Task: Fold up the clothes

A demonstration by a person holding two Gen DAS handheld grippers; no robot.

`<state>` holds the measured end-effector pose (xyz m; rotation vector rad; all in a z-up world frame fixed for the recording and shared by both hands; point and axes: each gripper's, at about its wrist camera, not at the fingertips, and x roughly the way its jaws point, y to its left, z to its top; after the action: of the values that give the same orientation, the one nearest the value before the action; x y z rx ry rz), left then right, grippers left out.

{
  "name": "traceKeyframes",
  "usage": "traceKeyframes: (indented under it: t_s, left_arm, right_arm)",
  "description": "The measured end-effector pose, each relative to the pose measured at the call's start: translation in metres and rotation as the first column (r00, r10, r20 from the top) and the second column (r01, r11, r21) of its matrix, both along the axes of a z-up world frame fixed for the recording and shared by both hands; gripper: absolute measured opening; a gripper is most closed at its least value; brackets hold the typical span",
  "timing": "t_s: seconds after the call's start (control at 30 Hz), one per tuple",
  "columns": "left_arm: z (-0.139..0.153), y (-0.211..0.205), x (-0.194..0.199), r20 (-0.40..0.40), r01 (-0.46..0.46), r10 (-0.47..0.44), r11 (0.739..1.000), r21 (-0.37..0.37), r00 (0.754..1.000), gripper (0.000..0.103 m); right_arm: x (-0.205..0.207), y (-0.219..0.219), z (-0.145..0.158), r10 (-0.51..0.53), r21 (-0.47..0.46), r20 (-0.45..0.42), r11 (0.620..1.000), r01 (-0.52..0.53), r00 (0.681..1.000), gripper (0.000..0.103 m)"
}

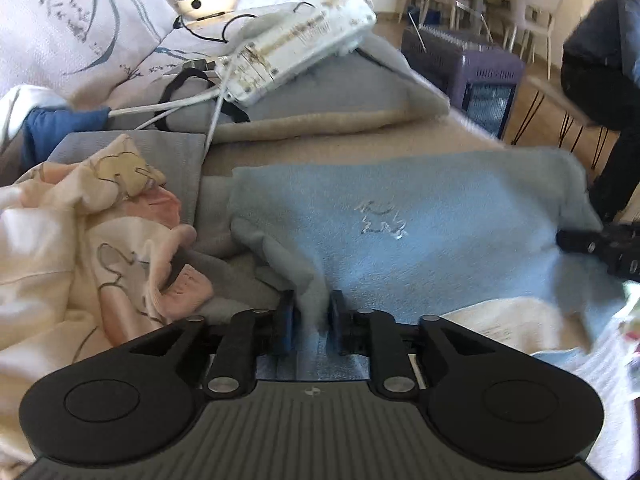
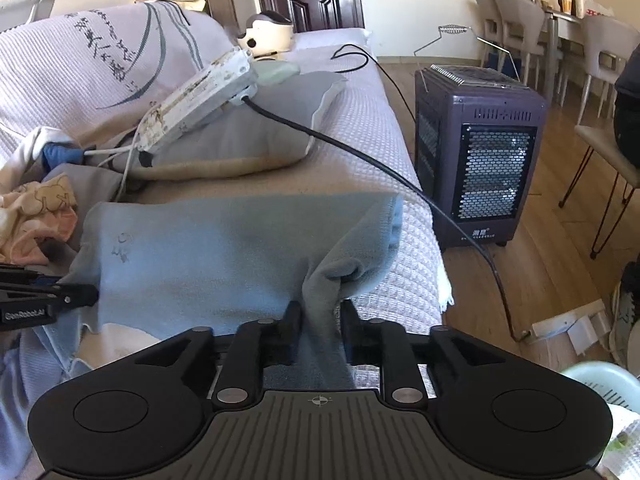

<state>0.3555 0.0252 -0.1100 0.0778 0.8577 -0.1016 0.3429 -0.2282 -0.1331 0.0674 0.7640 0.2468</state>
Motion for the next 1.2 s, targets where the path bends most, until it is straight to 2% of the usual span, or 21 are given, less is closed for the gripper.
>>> traceKeyframes:
  t_s: [0.1,0.23,0.3,0.33,0.47,0.53,0.57,0.7,0.77,0.97,1.13,1.17,1.2]
  left_arm:
    - [0.021,-0.002,-0.026,0.056,0.019,-0.018,1.000,-0.008,0.998,0.036]
    - [0.041,-0.011,-0.059,0.128,0.062,-0.060,0.998,-0.013,0.990,0.036]
    - [0.040,-0.020,-0.069,0.154,0.093,-0.095,0.995,0.020,0.984,0.023]
    - [0.039,-0.025,-0.074,0.166,0.108,-0.113,0.993,0.039,0.980,0.020]
    - [0.020,-0.034,-0.076,0.123,0.129,-0.133,0.991,0.045,0.983,0.015]
    - [0.010,-0.034,-0.075,0.116,0.108,-0.120,0.989,0.099,0.986,0.015]
    - [0.004,-0.032,-0.074,0.101,0.102,-0.112,0.989,0.102,0.989,0.015]
    - [-0.020,-0.016,-0.068,0.020,0.072,-0.074,0.995,0.068,0.997,0.015]
    - [-0.027,-0.012,-0.068,0.009,0.072,-0.073,0.996,0.055,0.997,0.015]
    - [-0.035,-0.019,-0.068,0.014,0.087,-0.089,0.992,0.095,0.996,0.015]
    - [-0.035,-0.028,-0.070,0.024,0.077,-0.082,0.987,0.138,0.996,0.014]
    - [-0.031,-0.028,-0.072,0.021,0.074,-0.077,0.989,0.132,0.997,0.015]
    - [-0.026,-0.028,-0.075,0.017,0.069,-0.072,0.990,0.119,0.997,0.022]
  right_arm:
    - [-0.013,-0.009,0.019,-0.015,0.015,0.041,1.000,0.014,0.999,0.033]
    - [-0.035,-0.013,0.043,-0.006,0.014,0.107,1.000,0.005,0.994,0.035]
    - [-0.048,-0.010,0.051,0.013,0.007,0.138,1.000,-0.015,0.990,0.034]
    - [-0.053,-0.007,0.053,0.027,0.006,0.144,1.000,-0.028,0.989,0.034]
    - [-0.065,0.007,0.047,0.075,-0.038,0.144,0.997,-0.070,0.987,0.030]
    - [-0.066,0.010,0.039,0.081,-0.050,0.113,0.996,-0.076,0.990,0.030]
    - [-0.065,0.010,0.035,0.084,-0.052,0.098,0.995,-0.079,0.992,0.029]
    - [-0.064,0.010,0.015,0.081,-0.083,0.041,0.994,-0.077,0.996,0.025]
    - [-0.062,0.008,0.004,0.064,-0.090,0.010,0.994,-0.063,0.998,0.023]
    - [-0.061,-0.002,-0.019,0.029,-0.074,-0.016,0.997,-0.030,0.999,0.021]
    - [-0.062,0.004,-0.017,0.020,-0.114,-0.018,0.993,-0.022,1.000,0.021]
    - [-0.062,0.005,-0.014,0.019,-0.118,-0.024,0.993,-0.022,1.000,0.021]
    - [-0.061,0.005,-0.011,0.017,-0.120,-0.029,0.993,-0.021,0.999,0.021]
